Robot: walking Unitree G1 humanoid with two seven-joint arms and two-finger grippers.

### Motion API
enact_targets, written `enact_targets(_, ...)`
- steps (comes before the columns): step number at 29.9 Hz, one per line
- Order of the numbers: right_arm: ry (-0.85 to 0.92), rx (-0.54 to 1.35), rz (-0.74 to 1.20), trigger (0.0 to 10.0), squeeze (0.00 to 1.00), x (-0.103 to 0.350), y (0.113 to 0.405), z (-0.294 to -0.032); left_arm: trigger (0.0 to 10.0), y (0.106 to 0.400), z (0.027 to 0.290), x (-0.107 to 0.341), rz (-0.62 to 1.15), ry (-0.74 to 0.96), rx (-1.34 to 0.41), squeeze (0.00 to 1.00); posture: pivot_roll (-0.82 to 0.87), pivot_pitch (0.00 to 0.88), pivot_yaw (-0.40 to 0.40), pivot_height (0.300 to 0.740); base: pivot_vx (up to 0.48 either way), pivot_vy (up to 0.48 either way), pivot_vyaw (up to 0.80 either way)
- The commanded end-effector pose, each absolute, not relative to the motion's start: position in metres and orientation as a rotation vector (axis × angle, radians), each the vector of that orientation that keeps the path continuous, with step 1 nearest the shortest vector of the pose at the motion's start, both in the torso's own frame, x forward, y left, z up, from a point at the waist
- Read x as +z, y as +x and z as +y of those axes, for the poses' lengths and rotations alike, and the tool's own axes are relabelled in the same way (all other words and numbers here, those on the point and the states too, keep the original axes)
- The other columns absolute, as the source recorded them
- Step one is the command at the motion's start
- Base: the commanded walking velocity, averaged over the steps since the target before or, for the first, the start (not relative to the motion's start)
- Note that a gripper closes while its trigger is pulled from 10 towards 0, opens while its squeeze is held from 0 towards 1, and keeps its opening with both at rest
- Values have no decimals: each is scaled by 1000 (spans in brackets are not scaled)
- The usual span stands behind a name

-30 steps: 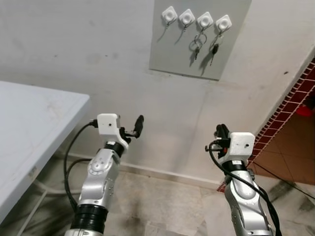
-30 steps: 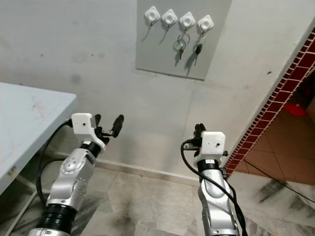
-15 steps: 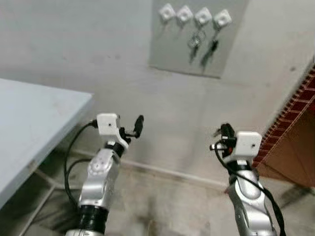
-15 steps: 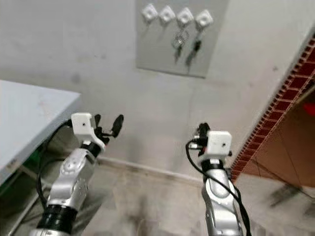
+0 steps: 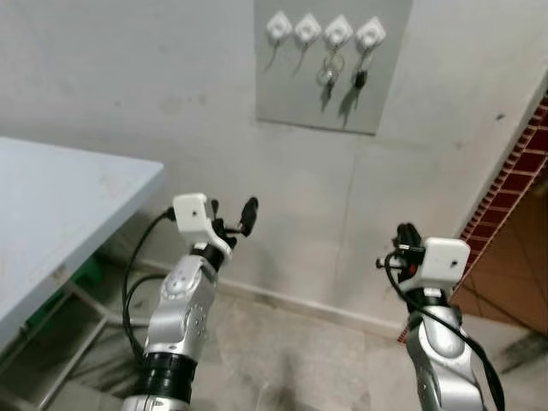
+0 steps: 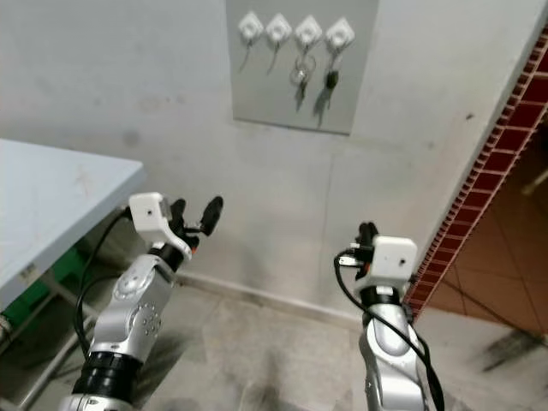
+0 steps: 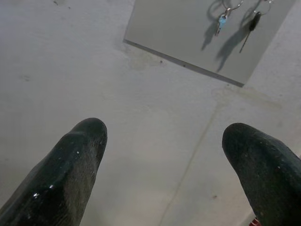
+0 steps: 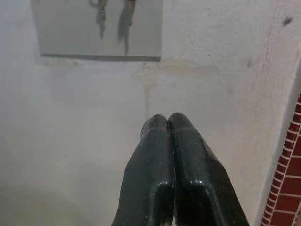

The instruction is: Hang keys on a hook

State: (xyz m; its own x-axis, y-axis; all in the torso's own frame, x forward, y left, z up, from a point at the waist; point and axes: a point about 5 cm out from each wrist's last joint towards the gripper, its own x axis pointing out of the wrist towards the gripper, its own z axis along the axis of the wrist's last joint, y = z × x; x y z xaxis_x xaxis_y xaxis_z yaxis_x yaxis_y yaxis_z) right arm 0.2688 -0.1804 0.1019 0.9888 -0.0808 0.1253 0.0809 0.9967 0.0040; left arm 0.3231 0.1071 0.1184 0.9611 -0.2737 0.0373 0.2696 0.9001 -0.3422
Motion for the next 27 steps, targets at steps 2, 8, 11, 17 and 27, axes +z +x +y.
enact_targets(2, -2, -61, -147, 10000, 0, 108, 270, -176, 10000, 325, 112, 120, 16, -350, -264, 0, -27, 0, -26, 740, 0, 358, 0)
enact_targets(8, 1, -49, -142, 10000, 0, 107, 271, -172, 10000, 327, 115, 120, 20, -364, -245, 0, -27, 4, -31, 740, 0, 254, 0)
enact_targets(11, 4, -40, -141, 10000, 0, 107, 271, -170, 10000, 329, 115, 119, 34, -308, -258, 0, -31, 5, -31, 740, 0, 0, 0)
enact_targets(17, -1, -40, -141, 10000, 0, 108, 269, -170, 10000, 331, 116, 118, 48, -344, -268, 0, -36, 5, -30, 740, 105, 0, 0)
enact_targets(27, 1, -38, -139, 10000, 0, 108, 269, -169, 10000, 330, 118, 116, 49, -280, -237, 0, -32, 6, -32, 740, 128, 0, 0)
